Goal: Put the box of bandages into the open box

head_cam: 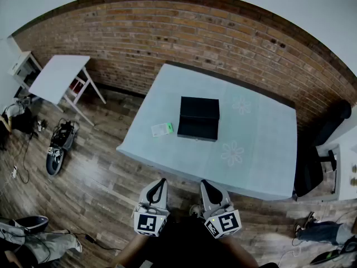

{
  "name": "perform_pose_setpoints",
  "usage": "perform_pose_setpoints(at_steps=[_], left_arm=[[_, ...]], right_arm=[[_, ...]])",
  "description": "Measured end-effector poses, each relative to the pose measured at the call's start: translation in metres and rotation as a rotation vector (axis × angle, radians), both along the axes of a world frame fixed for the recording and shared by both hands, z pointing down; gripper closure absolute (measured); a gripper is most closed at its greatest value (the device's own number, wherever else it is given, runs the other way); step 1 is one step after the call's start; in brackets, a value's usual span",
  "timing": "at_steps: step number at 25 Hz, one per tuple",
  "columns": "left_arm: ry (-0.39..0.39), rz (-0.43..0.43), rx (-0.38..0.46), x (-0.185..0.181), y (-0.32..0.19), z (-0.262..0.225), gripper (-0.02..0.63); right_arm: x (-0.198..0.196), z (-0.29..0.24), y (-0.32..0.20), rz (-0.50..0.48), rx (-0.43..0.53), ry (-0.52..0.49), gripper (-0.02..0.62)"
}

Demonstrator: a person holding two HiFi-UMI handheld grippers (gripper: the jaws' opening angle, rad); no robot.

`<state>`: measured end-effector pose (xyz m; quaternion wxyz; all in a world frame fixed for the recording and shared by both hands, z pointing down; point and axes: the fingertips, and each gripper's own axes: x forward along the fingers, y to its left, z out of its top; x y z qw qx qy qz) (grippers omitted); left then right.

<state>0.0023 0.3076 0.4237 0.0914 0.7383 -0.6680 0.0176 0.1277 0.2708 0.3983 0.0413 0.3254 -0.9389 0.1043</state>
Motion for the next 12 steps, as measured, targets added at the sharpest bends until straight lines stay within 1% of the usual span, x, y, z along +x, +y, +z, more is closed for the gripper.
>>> perform_pose_setpoints(at_steps=[3,8,12], left_arm=[[-0.012,0.004,0.023,-0.0029,-0.0017,-0.0008,0.607],[0.001,0.004,0.023,-0.0011,0.0000,-0.0049,0.607],[-0.008,0.008,0.020,-0.0016,0.0025,0.0016,0.607]], right_arm=[[-0.0036,-0.0014,-0.0011,-0.002,0.002,0.000,0.595],[-0.0019,-0.0008,0.0014,-0.001,0.002,-0.002,0.595],[0.0010,-0.0048,-0.0014,0.023,-0.021,-0.059,0.594]])
